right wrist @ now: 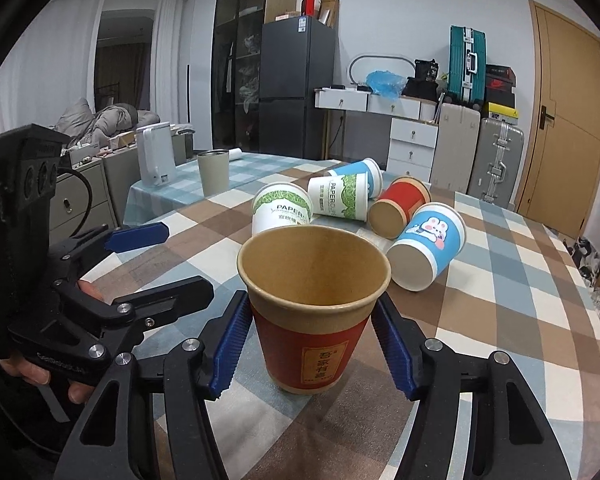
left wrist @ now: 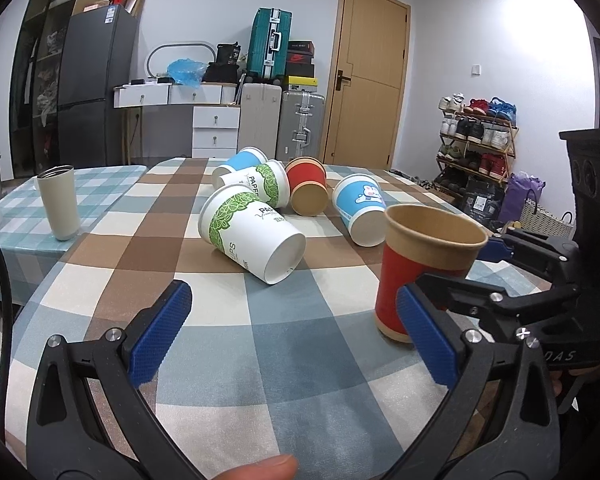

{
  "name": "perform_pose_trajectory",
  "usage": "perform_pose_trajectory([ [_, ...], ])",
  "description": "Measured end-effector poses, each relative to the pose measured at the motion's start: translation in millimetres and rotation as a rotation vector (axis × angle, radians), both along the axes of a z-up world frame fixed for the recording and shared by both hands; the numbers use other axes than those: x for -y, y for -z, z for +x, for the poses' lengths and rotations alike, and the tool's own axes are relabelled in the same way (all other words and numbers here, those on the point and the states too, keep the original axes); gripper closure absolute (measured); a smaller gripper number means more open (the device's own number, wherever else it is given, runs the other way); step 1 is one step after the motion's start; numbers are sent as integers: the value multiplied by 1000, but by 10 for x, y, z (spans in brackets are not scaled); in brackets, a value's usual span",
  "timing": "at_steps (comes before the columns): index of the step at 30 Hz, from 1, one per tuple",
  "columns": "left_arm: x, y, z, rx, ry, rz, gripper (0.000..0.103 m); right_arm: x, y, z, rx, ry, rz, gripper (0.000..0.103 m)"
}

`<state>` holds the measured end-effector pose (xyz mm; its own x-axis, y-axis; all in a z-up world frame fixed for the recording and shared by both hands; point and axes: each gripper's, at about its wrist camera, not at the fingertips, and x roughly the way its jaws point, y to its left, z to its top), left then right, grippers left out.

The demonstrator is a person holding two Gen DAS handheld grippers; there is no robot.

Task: Flip cup upright
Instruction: 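Open the right tool and release the upright red cup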

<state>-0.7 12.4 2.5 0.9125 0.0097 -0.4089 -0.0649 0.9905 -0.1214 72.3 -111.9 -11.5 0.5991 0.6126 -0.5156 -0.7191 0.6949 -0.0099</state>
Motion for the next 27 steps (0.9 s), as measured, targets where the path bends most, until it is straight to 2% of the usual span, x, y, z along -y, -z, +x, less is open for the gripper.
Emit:
perform_pose_trajectory([
  [3, 6, -2, -2, 3, 2, 2, 1, 13, 1, 22, -12, -2, 5, 38],
  [7, 13, -6, -8, 2, 1, 2, 1, 13, 31, 49, -30, -9, -14, 32],
  [9, 15, -6, -12, 3, 3, 2, 1, 57, 22, 59, -30, 2, -1, 23],
  [11, 18, -4, -9, 2, 3, 1, 1, 126, 11, 79, -36, 10, 23, 7],
  [13, 29, -5, -8, 0, 2, 4, 1, 216, -10, 79, -40, 13, 61, 1],
  [18, 45, 1, -12, 5, 11, 13, 1, 451, -21, 53, -59, 0, 153, 0],
  [27, 65, 2, -16, 6, 13, 16, 1, 638, -35, -27, -44, -25, 195, 0],
])
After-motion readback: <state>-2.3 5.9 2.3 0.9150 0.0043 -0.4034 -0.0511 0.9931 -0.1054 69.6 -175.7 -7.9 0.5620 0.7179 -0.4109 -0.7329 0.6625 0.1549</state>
